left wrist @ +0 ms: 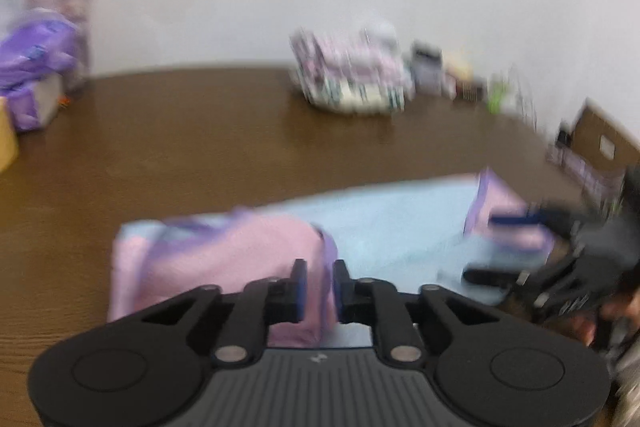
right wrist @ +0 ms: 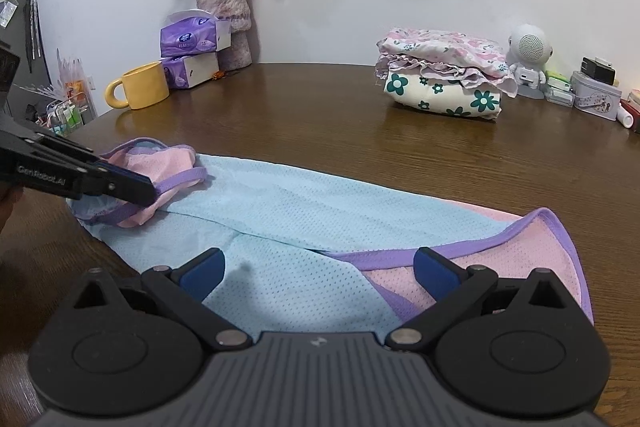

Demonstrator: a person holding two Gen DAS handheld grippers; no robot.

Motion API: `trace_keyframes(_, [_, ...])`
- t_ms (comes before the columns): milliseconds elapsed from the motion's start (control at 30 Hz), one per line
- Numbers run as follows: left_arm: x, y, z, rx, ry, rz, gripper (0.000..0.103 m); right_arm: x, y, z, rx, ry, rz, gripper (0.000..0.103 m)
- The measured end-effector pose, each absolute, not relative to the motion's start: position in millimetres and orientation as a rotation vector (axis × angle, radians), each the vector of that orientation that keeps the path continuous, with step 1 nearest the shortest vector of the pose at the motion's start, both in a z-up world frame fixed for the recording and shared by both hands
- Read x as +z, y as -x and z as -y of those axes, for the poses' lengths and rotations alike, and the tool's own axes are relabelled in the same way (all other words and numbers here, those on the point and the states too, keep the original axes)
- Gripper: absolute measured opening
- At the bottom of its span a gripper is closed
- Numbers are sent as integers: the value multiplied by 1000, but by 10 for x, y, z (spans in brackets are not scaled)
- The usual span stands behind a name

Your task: Fold clothes

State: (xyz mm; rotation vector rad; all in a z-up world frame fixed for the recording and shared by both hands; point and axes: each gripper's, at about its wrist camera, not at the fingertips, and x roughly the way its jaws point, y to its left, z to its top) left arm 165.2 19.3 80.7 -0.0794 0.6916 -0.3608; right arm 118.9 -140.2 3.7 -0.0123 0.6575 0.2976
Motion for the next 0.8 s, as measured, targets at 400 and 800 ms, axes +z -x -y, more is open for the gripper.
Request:
trace_keyframes(400, [711,-1466,-1251,-150,261,-685,33,38,-1186,1391,299,12,-657,102])
trace_keyframes(800, [496,-1757,-630,-180,48,-731,1,39,-1182,1381,300,12,-657,102])
